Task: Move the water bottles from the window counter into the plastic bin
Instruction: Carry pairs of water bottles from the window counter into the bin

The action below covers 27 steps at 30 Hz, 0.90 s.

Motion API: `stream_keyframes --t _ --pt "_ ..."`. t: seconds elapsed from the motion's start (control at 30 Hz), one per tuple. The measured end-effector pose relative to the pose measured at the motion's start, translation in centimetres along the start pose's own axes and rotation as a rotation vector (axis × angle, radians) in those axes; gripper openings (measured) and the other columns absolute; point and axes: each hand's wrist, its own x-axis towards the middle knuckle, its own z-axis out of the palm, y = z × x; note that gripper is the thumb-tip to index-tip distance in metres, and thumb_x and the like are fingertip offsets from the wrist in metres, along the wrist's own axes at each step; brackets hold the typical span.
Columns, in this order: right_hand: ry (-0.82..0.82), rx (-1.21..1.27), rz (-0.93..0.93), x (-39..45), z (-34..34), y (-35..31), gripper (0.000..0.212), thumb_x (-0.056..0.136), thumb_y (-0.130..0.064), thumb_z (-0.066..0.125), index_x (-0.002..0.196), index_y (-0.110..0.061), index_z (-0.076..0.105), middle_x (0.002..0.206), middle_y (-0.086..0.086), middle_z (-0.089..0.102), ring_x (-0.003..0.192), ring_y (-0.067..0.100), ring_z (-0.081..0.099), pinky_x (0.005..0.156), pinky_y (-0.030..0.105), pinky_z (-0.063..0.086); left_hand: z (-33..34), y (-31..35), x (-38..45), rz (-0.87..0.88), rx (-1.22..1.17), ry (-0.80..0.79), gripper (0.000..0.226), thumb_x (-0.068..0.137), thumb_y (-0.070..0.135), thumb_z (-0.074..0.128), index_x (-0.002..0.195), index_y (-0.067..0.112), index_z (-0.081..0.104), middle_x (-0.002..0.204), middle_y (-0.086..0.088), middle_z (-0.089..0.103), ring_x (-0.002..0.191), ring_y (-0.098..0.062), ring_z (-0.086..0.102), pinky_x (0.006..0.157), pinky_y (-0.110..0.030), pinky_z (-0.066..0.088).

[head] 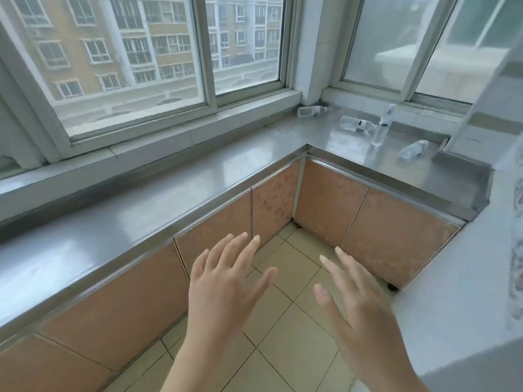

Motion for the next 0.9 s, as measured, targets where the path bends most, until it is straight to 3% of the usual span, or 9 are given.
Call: stream_keyframes --t 0.07,0.2,0.33,0.47,0.63,0.9 --pt "0.005 0.007 0.050 2.1 0.4 0.5 0.071 0.079 -0.064 0.017 0.140 -0.036 0.043 0.154 -0.014 0.025 0.143 0.008 0.021 0.116 0.038 0.020 1.1 -0.3 2.6 -0.016 -0.035 -0.048 0.057 0.091 0.062 0.050 0.137 0.030 0.059 0.141 0.008 0.059 0.138 -0.017 0.047 0.111 -0.045 0.036" --pt "-0.006 0.032 0.131 6.7 1.2 2.0 0.054 0.092 -0.059 0.029 0.139 -0.035 0.044 0.154 -0.012 0.027 0.142 0.009 0.022 0.116 0.039 0.022 3.6 -0.6 7.8 0.029 -0.061 -0.100 0.069 0.087 0.070 0.030 0.140 0.034 0.055 0.144 0.013 0.054 0.141 -0.012 0.041 0.113 -0.040 0.032" --pt "-0.012 0.025 0.171 12.4 1.7 4.8 0.060 0.084 -0.057 0.028 0.139 -0.038 0.041 0.155 -0.017 0.024 0.143 0.005 0.018 0.116 0.034 0.019 7.1 -0.4 13.6 0.043 -0.070 -0.130 0.063 0.090 0.068 0.038 0.142 0.036 0.051 0.147 0.015 0.051 0.143 -0.011 0.037 0.114 -0.037 0.027" --pt "-0.005 0.045 0.168 19.4 2.0 8.5 0.052 0.092 -0.059 0.030 0.139 -0.038 0.041 0.155 -0.016 0.024 0.143 0.005 0.016 0.118 0.034 0.016 10.8 1.2 20.1 0.063 -0.066 -0.124 0.064 0.091 0.068 0.034 0.140 0.033 0.055 0.143 0.012 0.056 0.139 -0.014 0.043 0.112 -0.039 0.031" --pt "0.029 0.045 0.179 28.0 1.0 13.4 0.054 0.090 -0.058 0.029 0.139 -0.040 0.040 0.155 -0.017 0.024 0.143 0.005 0.017 0.118 0.040 0.019 15.3 3.5 28.6 0.097 -0.035 -0.124 0.064 0.091 0.069 0.032 0.143 0.037 0.049 0.147 0.016 0.049 0.143 -0.010 0.036 0.111 -0.028 0.018" --pt "0.051 -0.015 0.205 38.1 -1.8 20.1 0.052 0.092 -0.059 0.030 0.139 -0.040 0.041 0.155 -0.016 0.025 0.142 0.006 0.018 0.117 0.039 0.020 21.5 8.9 38.7 0.142 -0.053 -0.178 0.061 0.091 0.066 0.037 0.138 0.033 0.058 0.140 0.013 0.058 0.137 -0.013 0.046 0.110 -0.035 0.031"
